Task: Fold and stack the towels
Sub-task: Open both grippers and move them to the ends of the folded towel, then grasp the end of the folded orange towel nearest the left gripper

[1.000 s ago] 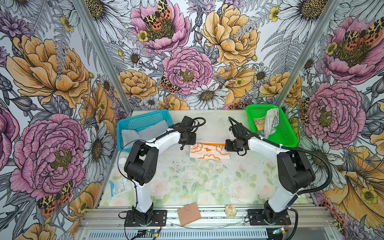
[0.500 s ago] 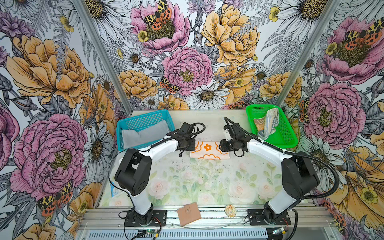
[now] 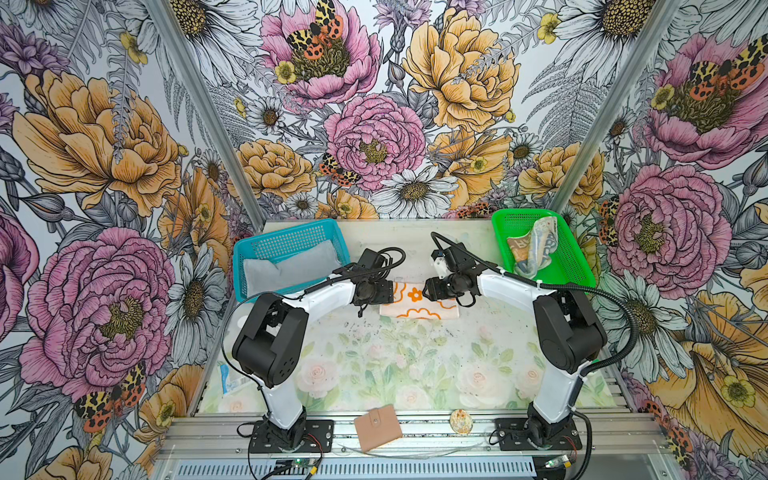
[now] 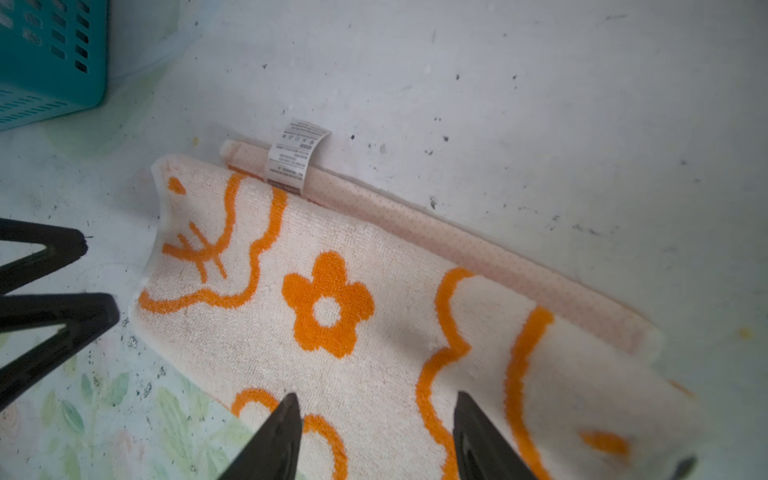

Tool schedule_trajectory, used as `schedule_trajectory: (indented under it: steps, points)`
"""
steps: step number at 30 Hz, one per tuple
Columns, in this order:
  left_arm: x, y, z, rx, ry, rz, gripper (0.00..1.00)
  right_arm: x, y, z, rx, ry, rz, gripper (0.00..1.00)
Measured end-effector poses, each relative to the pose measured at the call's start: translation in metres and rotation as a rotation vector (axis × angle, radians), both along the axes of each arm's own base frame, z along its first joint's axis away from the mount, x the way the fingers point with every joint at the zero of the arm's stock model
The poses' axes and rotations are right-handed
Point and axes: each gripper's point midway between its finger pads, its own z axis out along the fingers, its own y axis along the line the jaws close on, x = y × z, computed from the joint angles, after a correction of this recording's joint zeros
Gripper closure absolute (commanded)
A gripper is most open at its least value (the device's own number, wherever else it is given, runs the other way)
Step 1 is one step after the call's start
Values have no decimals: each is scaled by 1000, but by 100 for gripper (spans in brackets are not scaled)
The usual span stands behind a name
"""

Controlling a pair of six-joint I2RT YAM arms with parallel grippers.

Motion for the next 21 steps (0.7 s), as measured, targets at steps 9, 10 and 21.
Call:
schedule_trajectory:
  steps: [9, 10, 21]
  points:
    - [-2, 2, -1, -4, -3, 13, 12, -3, -6, -28, 7, 28, -9, 30]
    - [-2, 2, -1, -3, -3, 12, 12, -3, -6, -29, 8, 26, -9, 29]
    - [1, 5, -1, -6, -9, 24, 12, 0, -7, -30, 18, 5, -19, 25]
